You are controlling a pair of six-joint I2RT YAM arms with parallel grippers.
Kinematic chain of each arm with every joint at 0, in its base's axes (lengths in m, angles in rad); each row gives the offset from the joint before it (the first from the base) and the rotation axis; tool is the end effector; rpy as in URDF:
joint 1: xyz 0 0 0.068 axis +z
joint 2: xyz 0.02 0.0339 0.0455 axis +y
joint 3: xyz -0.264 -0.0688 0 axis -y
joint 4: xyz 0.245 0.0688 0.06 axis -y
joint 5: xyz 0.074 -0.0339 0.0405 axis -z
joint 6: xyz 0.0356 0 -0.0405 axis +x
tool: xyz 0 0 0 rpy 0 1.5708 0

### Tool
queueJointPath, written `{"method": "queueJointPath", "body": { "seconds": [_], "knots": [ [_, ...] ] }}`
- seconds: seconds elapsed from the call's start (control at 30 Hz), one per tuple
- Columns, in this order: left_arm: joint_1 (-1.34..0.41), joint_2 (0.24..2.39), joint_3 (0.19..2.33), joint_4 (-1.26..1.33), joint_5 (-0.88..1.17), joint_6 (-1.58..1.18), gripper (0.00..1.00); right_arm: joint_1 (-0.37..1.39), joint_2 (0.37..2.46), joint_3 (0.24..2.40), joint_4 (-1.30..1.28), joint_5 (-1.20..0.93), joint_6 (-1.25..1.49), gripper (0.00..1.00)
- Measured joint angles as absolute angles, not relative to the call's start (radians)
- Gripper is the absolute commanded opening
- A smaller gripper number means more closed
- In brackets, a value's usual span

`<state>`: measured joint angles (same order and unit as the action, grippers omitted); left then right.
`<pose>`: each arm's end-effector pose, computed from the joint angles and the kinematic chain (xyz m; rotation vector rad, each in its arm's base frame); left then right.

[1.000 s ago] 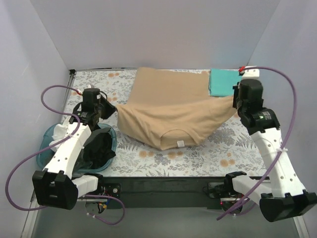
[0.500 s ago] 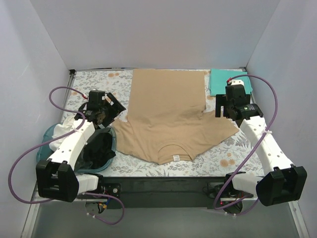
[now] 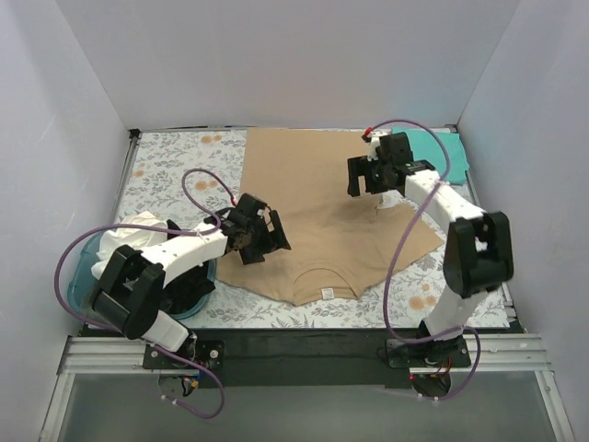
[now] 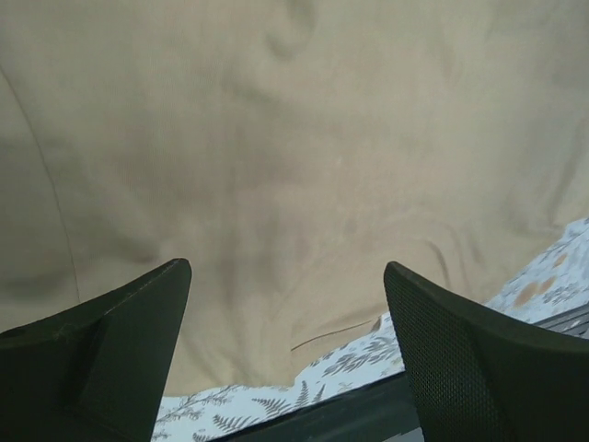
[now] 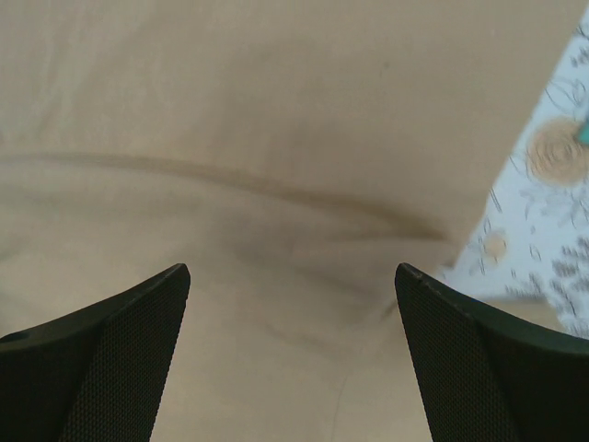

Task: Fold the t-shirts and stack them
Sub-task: Flatten the tshirt out

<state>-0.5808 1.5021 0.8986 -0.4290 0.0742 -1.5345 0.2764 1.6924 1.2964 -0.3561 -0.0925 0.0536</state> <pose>0.2442 -0.1634 0.1932 -1.2817 2.5444 -0.7365 0.3658 0.1072 0.2616 -0.3061 2.3147 0.2729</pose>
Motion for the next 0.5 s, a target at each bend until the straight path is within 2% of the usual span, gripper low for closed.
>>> {"method": "queueJointPath", "body": {
  "seconds": [0.2, 0.5],
  "knots": [
    [-0.621, 1.482, 0.782, -0.418, 0.051, -1.586, 0.89, 0.291, 1.983, 1.479, -0.311, -0.138, 0.043, 0.98],
    [-0.607, 1.515, 0.813, -0.436, -0.025, -1.641, 0.91, 0.303, 2.016, 1.408, -0.27, -0.14, 0.054, 0.98]
  ]
}}
